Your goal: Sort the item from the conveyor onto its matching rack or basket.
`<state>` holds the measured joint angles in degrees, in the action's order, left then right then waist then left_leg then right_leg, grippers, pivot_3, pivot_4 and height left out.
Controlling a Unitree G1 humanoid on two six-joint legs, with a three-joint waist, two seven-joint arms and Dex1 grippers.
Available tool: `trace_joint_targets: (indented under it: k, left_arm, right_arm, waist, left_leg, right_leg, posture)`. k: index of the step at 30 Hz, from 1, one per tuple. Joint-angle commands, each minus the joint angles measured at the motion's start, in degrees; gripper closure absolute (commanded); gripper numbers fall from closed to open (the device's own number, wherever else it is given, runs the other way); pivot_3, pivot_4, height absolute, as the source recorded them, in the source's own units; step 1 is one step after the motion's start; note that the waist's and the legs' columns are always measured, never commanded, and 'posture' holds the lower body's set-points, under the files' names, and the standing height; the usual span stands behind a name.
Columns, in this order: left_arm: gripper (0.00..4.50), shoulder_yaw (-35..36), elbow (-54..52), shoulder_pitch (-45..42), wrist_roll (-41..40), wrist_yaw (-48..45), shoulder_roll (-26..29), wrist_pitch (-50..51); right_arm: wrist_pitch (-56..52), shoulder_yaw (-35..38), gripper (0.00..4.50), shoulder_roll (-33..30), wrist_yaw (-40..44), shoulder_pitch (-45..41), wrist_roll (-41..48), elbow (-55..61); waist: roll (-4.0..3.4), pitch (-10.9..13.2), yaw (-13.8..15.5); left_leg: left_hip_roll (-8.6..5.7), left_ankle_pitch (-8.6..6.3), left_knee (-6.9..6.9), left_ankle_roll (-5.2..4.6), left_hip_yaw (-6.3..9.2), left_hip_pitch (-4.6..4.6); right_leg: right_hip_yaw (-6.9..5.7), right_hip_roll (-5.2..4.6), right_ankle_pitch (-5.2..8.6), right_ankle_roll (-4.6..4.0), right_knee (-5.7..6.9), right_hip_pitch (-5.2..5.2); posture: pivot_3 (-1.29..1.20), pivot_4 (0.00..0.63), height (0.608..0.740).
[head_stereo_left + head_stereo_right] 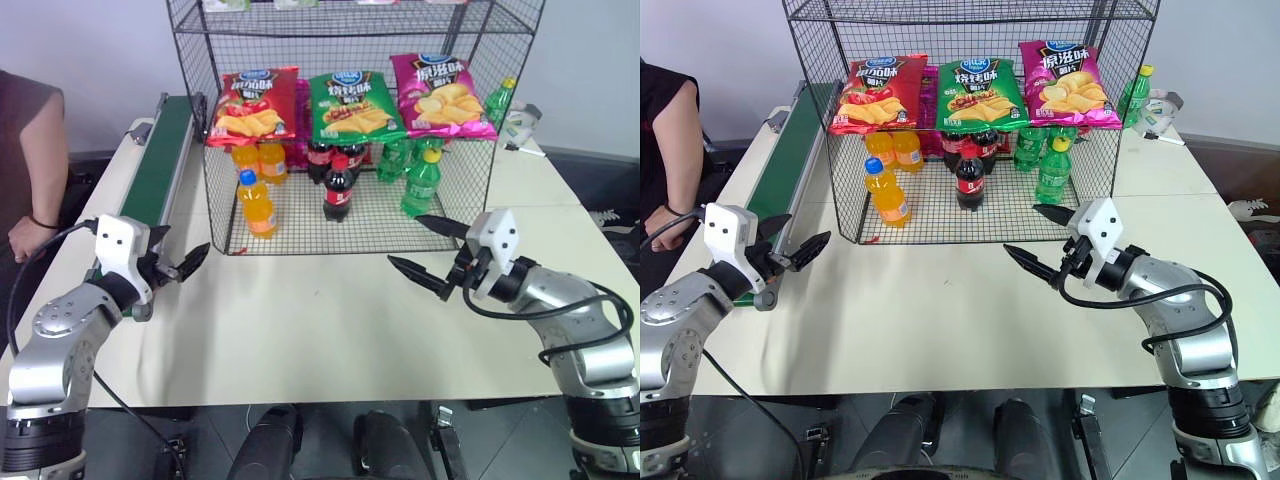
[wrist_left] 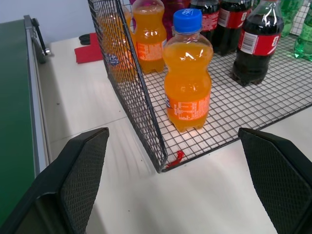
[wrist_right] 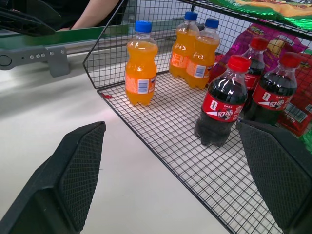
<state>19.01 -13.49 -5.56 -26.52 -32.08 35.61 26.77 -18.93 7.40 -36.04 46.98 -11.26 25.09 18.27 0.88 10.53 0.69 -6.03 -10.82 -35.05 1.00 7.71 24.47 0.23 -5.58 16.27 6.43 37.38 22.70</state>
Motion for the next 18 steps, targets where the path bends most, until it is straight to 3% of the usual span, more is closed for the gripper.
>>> trace_joint_targets:
  k: [1, 18]
  left_arm:
    - [0.05, 1.9, -1.6, -0.6, -1.0, 0.3, 0.4, 0.2]
    - [0.05, 5.7, -6.8, 4.6, -2.0, 1.3, 1.3, 3.1]
  right_arm:
    - [1.5, 0.7, 0.0, 0.2, -0.2, 0.0, 0.4, 1.4]
    - [1.0, -0.3, 0.0, 0.3, 1.2, -0.9, 0.9, 0.7]
  waist:
    - [0.0, 0.0, 0.0]
    - [0.0, 0.0, 0.0]
  left_leg:
    - [0.0, 0.0, 0.0, 0.0, 0.0, 0.0]
    - [0.01, 0.0, 0.03, 0.0, 0.0, 0.0]
  right_leg:
    - [0.0, 0.0, 0.0, 0.0, 0.0, 0.0]
    - [0.0, 0.0, 0.01, -0.01, -0.02, 0.01]
  posture:
    - [0.0, 0.15, 0.74]
    - [0.0, 0.15, 0.74]
